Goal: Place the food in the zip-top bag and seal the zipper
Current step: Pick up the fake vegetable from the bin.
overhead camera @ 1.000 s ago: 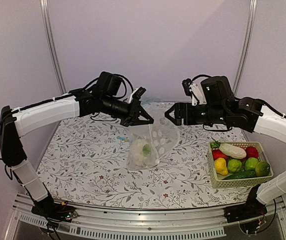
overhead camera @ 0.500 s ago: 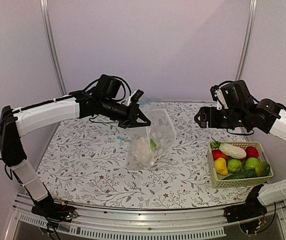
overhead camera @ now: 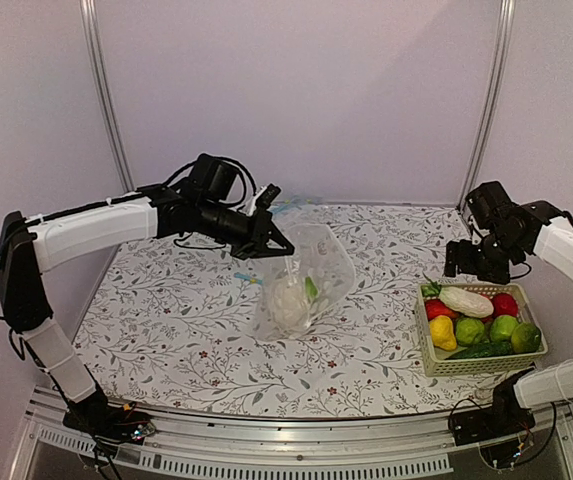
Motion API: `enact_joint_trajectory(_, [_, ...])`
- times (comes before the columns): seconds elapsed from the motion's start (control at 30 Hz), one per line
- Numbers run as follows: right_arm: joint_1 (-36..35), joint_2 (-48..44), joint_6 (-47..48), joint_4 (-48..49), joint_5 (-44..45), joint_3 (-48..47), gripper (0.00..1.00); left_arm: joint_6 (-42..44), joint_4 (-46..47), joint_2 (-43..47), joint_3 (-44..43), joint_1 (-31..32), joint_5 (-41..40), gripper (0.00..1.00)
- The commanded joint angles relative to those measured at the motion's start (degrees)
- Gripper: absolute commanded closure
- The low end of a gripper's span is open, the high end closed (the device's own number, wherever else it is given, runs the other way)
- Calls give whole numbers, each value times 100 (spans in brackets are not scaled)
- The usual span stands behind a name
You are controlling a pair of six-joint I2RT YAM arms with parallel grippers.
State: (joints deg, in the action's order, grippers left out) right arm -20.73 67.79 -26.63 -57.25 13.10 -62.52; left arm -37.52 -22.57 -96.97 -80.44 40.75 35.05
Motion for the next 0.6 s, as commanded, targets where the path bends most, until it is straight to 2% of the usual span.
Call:
enact_joint_trajectory(0.0, [742,205,368,-147,-235,136,4,108,-31,258,204,-110,20,100])
enact_joint_trajectory(0.23, [1659,623,850,59,-1451,161,2,81,93,376,386,-177,46,100])
enact_joint_trajectory(0.37, [1715,884,929,148,-1523,225,2,94,103,406,406,-199,68,100])
enact_joint_trajectory(0.57, [1712,1058,1062,299,-2098,538,3,129,104,418,431,-242,90,100])
